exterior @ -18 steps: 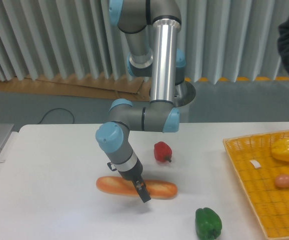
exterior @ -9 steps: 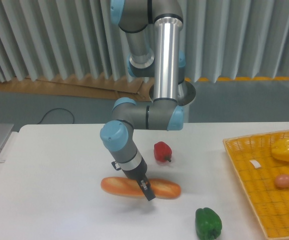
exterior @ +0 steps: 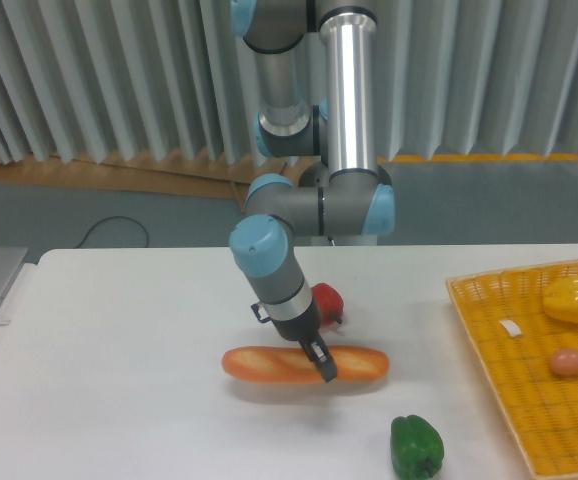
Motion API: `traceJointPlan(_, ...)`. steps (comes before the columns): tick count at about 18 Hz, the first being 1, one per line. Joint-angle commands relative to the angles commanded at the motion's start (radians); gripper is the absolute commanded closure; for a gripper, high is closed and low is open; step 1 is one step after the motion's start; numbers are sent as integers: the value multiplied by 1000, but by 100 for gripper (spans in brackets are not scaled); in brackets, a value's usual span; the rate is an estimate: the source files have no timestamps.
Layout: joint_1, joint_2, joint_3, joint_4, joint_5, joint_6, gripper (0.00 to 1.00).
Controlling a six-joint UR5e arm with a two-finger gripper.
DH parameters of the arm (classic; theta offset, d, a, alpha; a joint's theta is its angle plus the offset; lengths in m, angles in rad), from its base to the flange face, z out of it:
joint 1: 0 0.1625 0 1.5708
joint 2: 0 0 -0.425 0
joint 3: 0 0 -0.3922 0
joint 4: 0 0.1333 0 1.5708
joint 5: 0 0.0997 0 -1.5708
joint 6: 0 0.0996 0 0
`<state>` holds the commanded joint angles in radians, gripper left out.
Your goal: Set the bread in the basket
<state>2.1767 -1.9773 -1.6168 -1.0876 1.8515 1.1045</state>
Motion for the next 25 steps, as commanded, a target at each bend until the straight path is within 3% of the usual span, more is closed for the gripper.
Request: traceJointPlan(25, 3, 14, 0, 0, -3, -6, 45)
